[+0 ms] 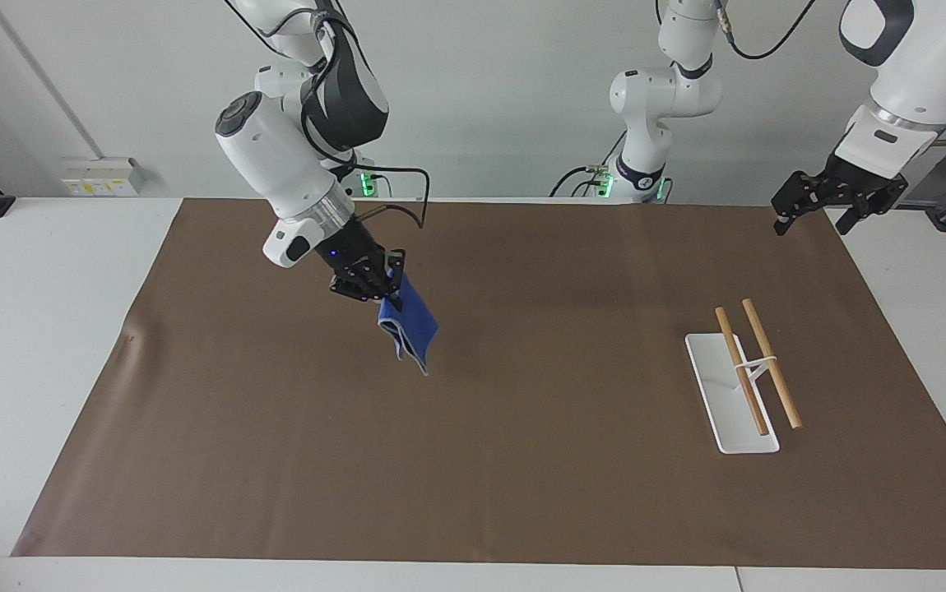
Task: Right arm passes towel to left arm to hang
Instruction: 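Lift the blue towel with the right gripper toward the table center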
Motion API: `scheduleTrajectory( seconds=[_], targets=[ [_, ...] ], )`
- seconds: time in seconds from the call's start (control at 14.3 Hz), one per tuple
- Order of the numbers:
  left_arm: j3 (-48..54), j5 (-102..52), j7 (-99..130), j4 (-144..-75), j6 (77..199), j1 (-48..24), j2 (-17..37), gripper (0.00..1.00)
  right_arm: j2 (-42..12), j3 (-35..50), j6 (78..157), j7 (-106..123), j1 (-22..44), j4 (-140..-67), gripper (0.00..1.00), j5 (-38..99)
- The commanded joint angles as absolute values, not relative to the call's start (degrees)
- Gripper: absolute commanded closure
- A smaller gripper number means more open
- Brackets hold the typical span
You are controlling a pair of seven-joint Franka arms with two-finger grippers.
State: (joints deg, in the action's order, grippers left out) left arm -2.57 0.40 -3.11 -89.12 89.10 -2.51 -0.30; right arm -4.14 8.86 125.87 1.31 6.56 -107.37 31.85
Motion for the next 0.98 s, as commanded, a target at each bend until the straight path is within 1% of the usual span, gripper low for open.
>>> scheduleTrajectory(
  seconds=[0.0,0.28,0.42,0.63,0.77,0.91],
  targets=[
    [-2.64,-0.35,-2.64,-91.05,88.95,-2.29,-2.02,0.00,-4.75,11.33,124.72,2.54,6.50,-105.56,1.00,41.10],
    [-2.64,-0.35,-2.64,-91.05,88.77,-2.29,-2.02,0.00,-5.01,12.57,124.54,7.37,6.68,-106.61,1.00,58.75],
    [-2.64,-0.26,-2.72,-90.97,88.25,-2.55,-2.11,0.00,-5.27,12.57,124.89,10.27,8.43,-107.48,1.00,66.76],
    [-2.20,-0.79,-1.94,-91.66,87.89,-3.25,-2.63,0.00,-5.36,12.57,128.22,11.77,11.68,-108.54,1.00,77.58],
    [-2.37,-6.21,2.87,-93.42,90.43,-3.25,-3.34,0.00,-5.54,12.48,129.98,13.44,13.79,-108.72,1.00,84.08],
    [-1.94,-8.17,8.24,-94.65,90.97,-3.43,-3.86,0.00,-5.80,12.48,132.97,14.50,15.37,-108.72,1.00,86.30]
  ],
)
